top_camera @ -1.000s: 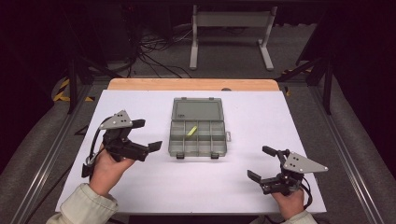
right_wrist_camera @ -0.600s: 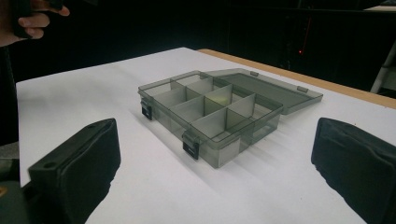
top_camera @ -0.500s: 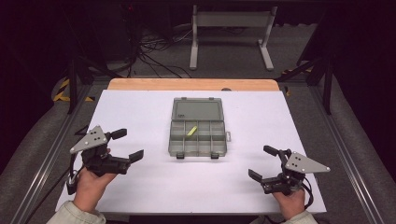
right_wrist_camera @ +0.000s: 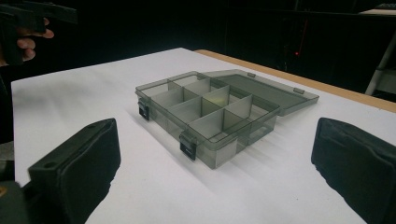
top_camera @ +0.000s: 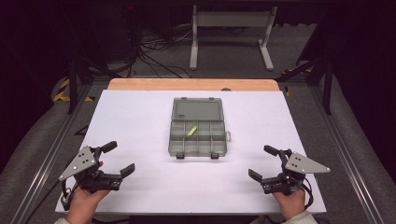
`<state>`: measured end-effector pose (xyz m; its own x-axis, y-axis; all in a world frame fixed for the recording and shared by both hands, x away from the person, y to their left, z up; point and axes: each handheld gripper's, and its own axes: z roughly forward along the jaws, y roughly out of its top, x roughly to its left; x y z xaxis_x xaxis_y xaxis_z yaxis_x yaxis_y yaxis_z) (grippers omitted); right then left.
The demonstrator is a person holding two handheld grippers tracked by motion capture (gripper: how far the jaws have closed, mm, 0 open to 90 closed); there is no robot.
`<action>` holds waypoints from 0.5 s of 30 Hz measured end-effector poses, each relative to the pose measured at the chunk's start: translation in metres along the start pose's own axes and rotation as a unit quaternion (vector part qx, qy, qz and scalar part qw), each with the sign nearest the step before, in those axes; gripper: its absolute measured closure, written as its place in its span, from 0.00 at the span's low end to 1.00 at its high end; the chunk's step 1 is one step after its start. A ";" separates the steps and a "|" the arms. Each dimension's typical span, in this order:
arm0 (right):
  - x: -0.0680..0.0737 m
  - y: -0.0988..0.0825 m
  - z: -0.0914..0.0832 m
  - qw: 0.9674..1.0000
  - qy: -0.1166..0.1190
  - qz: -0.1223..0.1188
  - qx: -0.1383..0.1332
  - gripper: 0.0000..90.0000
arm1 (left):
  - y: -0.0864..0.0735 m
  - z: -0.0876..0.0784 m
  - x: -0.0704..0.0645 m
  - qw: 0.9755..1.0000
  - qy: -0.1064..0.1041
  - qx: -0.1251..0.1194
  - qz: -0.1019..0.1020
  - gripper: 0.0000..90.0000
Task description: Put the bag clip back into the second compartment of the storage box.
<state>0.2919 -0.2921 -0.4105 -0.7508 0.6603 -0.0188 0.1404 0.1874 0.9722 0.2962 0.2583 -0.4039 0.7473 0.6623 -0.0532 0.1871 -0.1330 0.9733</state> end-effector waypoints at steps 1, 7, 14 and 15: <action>0.000 0.000 0.000 1.000 0.000 -0.001 0.000 0.02 | -0.003 -0.002 0.001 1.000 0.001 -0.008 0.001 0.02; 0.000 -0.002 0.001 1.000 0.000 -0.004 -0.001 0.01 | -0.024 -0.006 0.006 0.999 -0.001 -0.031 -0.013 0.02; 0.000 -0.004 0.001 1.000 -0.003 -0.007 -0.003 0.01 | -0.043 -0.005 0.009 0.999 0.004 -0.031 -0.017 0.03; 0.000 -0.004 0.002 1.000 -0.002 -0.010 -0.005 0.01 | -0.046 -0.004 0.009 0.999 0.009 -0.028 -0.014 0.03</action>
<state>0.2924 -0.2919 -0.4152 -0.7505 0.6596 -0.0392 0.1191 0.1934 0.9739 0.2911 0.2734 -0.4486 0.7304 0.6786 -0.0780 0.1723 -0.0725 0.9824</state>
